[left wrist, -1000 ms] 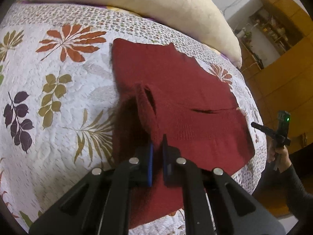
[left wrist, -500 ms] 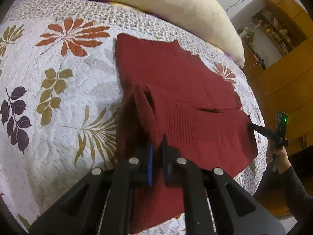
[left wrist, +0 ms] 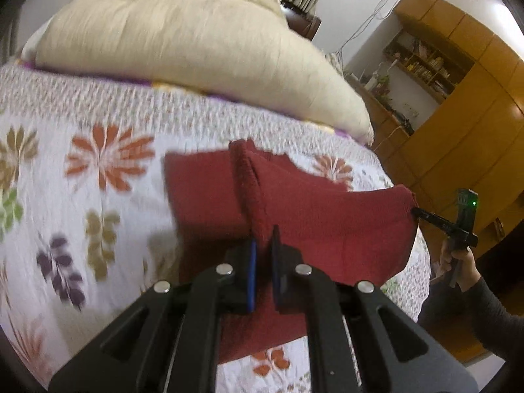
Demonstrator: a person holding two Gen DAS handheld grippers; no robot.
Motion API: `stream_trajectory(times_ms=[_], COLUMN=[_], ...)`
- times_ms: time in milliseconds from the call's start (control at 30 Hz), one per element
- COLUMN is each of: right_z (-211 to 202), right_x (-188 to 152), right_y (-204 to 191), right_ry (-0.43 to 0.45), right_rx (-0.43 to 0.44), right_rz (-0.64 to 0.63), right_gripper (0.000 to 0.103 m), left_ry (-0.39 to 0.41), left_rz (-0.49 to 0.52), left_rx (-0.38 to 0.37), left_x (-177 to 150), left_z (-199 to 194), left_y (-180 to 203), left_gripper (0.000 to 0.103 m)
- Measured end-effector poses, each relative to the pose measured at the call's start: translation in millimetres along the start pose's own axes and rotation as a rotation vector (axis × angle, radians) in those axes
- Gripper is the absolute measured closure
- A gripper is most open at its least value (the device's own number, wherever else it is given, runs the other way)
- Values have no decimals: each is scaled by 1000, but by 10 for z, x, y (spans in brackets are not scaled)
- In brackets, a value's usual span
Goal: Fold small clothes
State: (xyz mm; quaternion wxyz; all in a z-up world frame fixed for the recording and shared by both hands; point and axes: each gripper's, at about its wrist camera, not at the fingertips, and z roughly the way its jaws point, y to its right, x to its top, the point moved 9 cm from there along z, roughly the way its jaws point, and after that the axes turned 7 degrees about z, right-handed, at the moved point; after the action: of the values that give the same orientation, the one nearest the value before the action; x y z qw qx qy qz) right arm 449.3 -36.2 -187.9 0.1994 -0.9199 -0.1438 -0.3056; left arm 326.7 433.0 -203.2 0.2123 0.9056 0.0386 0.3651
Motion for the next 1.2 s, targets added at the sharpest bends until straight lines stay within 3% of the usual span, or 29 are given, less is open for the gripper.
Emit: stream_trajectory(times_ms=[167,333,467,633,800,1033,1200], right_z=[266,750,1254,1846,1968,1988,2189], right_x=[553,929,1044,910,907,1235,1266], right_y=[87,272,394,516,599,608,643], right_ry=[11,-25,-97,-208,-205,-163,-188], right_rx=[-25,-49,-81,-132,-141,-127,-147], right_rz=[25,90,127,159,168,177,181], right_gripper=[95,95,95,95,95,96,96], left_ry=[-18,-74,-158,-260,-221,-167,-229], left_rz=[35,-4,-51,-116,-147,-171,-209], left_rx=[49,87,128,167,123,111,128], left_x=[518,821,864,776,855,1125,1068], left_z=[288,779,1286,1818,1818,1726,1998], left_y=[-185,-511,-806,-1093,-1107,-1217,-1382], left_gripper=[97,97,97,97,97,97,97])
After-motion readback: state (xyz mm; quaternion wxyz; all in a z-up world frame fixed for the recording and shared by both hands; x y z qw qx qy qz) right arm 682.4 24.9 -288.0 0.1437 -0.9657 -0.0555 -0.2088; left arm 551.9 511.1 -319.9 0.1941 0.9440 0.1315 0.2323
